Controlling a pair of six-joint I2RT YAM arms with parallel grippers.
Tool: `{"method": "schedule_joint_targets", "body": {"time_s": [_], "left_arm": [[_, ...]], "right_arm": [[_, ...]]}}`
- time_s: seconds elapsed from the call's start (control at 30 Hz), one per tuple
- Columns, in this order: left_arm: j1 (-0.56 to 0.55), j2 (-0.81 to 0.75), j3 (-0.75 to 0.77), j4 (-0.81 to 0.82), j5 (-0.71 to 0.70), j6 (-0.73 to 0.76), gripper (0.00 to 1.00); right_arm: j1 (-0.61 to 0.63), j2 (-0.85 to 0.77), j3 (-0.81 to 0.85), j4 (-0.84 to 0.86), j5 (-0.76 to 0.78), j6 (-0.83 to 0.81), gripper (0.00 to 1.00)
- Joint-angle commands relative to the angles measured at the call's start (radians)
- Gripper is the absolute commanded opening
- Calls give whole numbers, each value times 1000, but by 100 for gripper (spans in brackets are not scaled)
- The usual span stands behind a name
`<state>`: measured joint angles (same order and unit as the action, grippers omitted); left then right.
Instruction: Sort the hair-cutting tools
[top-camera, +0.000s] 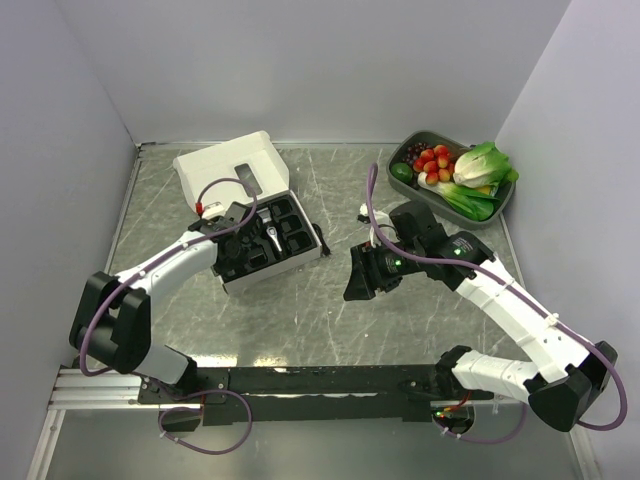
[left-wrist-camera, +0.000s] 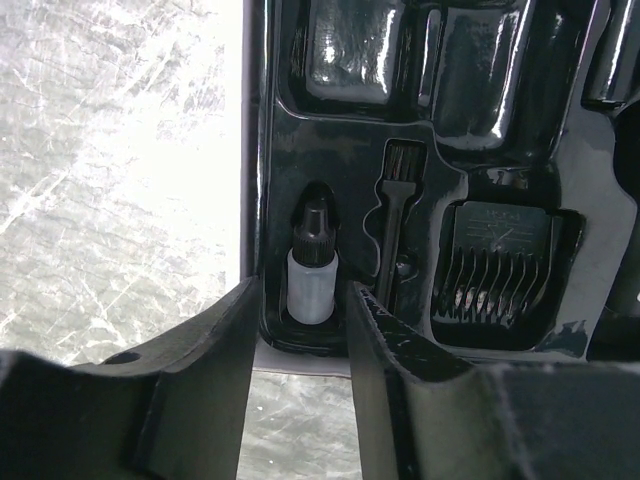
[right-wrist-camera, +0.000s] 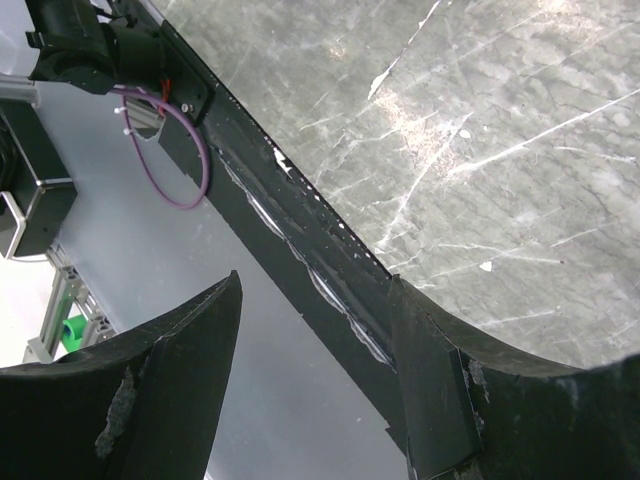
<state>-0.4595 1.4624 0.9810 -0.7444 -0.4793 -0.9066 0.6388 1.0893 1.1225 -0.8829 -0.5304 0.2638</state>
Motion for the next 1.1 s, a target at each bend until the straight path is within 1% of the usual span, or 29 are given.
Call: {"method": "schedule_joint_targets", "body": {"time_s": [0.0, 0.17, 0.27, 0.3, 0.37, 0.4, 0.5, 0.7, 1.07], "left_arm": [[2, -51, 24, -10, -24, 3, 46], [2, -82, 53, -1, 14, 14, 44], [2, -93, 61, 19, 41, 26, 31], [2, -91, 64, 22, 45, 28, 24], [2, -85, 65, 22, 44, 32, 20], [2, -77, 65, 22, 41, 32, 15], [2, -70, 70, 20, 28, 40, 12], [5, -45, 79, 27, 1, 57, 13], [47, -30, 59, 54, 10, 77, 14]], "right_arm": [[2, -3, -3, 27, 0, -5, 69], [4, -2, -6, 30, 1, -1, 69], [7, 0, -4, 32, 0, -1, 69], [7, -2, -4, 33, 1, 2, 69], [9, 0, -6, 32, 1, 3, 69], [9, 0, -6, 30, 3, 5, 69], [10, -5, -9, 32, 6, 3, 69], [10, -5, -9, 27, 12, -1, 69], [10, 6, -6, 25, 20, -6, 69]]}}
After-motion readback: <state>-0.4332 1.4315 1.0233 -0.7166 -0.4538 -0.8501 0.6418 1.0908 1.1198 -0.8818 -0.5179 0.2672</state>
